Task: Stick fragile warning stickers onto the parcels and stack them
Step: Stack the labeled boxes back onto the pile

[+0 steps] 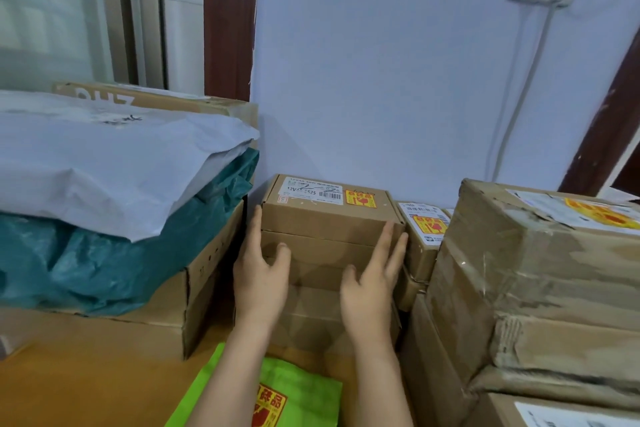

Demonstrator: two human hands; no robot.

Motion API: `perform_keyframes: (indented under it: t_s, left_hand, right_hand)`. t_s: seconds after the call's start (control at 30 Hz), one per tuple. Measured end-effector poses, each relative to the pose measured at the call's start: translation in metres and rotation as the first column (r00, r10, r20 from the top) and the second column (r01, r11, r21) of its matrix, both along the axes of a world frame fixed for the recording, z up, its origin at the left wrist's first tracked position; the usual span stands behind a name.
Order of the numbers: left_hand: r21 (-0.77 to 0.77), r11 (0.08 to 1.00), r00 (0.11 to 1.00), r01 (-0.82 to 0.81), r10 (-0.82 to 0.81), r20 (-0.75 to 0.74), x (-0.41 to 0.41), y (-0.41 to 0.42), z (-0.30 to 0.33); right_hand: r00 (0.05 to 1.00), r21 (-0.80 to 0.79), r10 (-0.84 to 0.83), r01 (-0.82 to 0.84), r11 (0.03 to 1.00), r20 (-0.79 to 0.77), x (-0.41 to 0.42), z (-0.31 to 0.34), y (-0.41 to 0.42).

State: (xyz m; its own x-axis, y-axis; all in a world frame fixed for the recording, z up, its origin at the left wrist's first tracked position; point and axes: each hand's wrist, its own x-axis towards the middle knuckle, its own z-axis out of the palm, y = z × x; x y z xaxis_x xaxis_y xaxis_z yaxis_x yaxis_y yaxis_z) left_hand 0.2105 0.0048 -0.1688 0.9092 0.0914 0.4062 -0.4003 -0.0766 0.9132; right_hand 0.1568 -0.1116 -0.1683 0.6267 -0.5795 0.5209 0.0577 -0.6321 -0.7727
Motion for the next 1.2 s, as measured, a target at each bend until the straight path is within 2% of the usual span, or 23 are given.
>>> perform_keyframes:
  t_s: [0.17, 0.27, 0.43, 0.67, 1.03, 1.2]
  left_hand:
    - [0.124, 0.992, 0.986, -0.005, 0.026, -0.166, -0.019, -0.001, 0.012]
    - [0.159, 0.987, 0.972, 0.015, 0.023, -0.234, -0.029, 0.002, 0.018]
    - [0.293, 0.954, 0.976, 0.070, -0.006, -0.216, -0.050, 0.011, 0.029]
    - [0.418, 0.903, 0.994, 0.104, -0.080, -0.073, -0.103, 0.030, 0.047]
    - [0.471, 0.866, 0.975, 0.166, -0.216, 0.052, -0.208, 0.059, 0.059]
    - [0.609, 0.773, 0.955, 0.177, -0.285, 0.084, -0.254, 0.062, 0.061]
  right_hand:
    - [0.961, 0.040, 0.138, -0.132, 0.990, -0.239, -0.024, 0.020, -0.009]
    - [0.945, 0.126, 0.140, -0.107, 0.986, -0.297, -0.032, 0.040, -0.003]
    - [0.949, 0.163, 0.131, -0.086, 0.983, -0.285, -0.050, 0.066, 0.019]
    - [0.949, -0.005, 0.090, -0.096, 0.995, -0.304, -0.100, 0.092, 0.051]
    - [0.931, -0.306, 0.014, -0.134, 0.942, -0.364, -0.218, 0.089, 0.054]
    - [0.903, -0.410, -0.037, -0.157, 0.898, -0.427, -0.276, 0.086, 0.039]
